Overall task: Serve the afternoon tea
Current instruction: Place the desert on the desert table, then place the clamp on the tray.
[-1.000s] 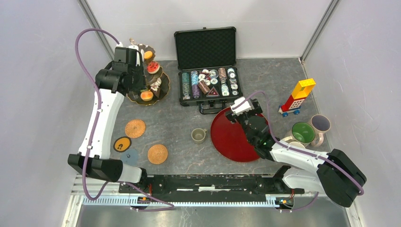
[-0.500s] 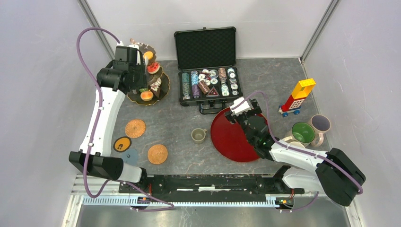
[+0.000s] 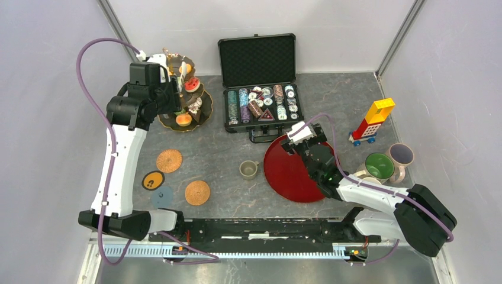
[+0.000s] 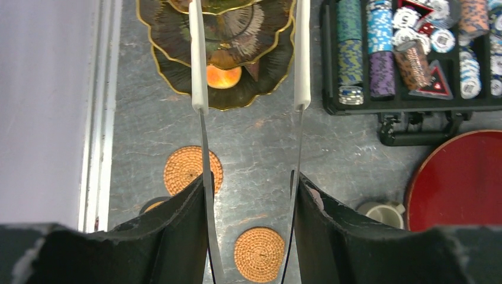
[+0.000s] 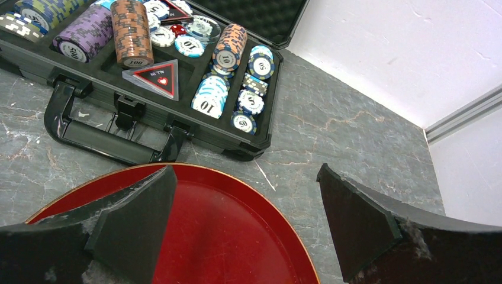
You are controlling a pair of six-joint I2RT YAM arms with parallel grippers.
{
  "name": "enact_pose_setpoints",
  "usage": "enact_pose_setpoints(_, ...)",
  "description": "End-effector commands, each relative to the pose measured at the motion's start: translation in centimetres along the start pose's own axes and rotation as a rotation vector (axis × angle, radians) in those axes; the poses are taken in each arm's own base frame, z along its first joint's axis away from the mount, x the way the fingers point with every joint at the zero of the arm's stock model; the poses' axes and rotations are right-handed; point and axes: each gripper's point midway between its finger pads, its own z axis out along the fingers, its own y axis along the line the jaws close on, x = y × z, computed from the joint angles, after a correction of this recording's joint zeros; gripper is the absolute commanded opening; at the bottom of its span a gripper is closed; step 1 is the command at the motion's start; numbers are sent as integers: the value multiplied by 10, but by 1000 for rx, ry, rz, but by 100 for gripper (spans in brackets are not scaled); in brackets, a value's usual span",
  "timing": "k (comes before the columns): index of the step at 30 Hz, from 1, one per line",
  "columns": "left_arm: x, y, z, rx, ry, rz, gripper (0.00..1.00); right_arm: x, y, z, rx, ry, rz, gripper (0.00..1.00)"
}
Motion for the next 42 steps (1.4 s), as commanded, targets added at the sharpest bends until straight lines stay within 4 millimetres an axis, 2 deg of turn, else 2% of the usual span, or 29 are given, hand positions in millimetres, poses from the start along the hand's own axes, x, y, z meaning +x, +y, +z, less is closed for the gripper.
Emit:
enact_pose_setpoints(1, -9, -20, -8, 139, -47, 48, 56, -25, -3, 6, 12, -58, 46, 98)
enact_pose_setpoints(8, 29, -54, -6, 331, 5, 82, 54, -25, -3, 5, 9, -61, 46, 98)
enact_pose_setpoints(15, 75, -71, 6, 364, 59, 80, 55, -24, -2, 7, 7, -55, 42, 98)
enact_pose_setpoints(19, 103, -94, 15, 385, 82, 58, 53, -25, -2, 5, 8, -60, 48, 98)
enact_pose_setpoints(25, 141, -110, 31, 310, 30, 17, 53, -22, 2, 9, -2, -45, 36, 98)
enact_pose_setpoints(32, 198, -126, 54, 255, 58, -95, 52, -21, 2, 10, -2, -39, 31, 98)
enact_pose_setpoints(35, 213, -130, 57, 212, 55, -83, 52, -21, 3, 10, -4, -39, 31, 98)
enact_pose_setpoints(42, 235, -141, 63, 196, 61, -101, 52, -19, 4, 11, -5, -33, 25, 98)
